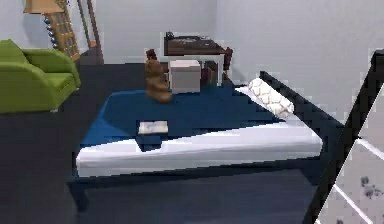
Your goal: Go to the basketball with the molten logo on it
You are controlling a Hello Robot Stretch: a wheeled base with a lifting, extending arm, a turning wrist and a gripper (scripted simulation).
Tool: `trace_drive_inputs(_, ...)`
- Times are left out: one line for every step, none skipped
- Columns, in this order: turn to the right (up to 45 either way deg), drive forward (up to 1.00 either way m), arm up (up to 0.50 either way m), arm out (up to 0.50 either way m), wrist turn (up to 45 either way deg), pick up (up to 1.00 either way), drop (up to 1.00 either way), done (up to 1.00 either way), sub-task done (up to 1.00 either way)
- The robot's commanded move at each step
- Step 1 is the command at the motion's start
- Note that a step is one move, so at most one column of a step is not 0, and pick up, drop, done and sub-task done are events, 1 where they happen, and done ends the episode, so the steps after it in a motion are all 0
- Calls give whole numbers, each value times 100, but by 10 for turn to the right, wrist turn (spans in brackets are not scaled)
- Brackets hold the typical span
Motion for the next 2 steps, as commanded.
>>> trace_drive_inputs(0, 5, 0, 0, 0, 0, 0, 0, 0)
trace_drive_inputs(-450, 0, 0, 0, 0, 0, 0, 0, 0)
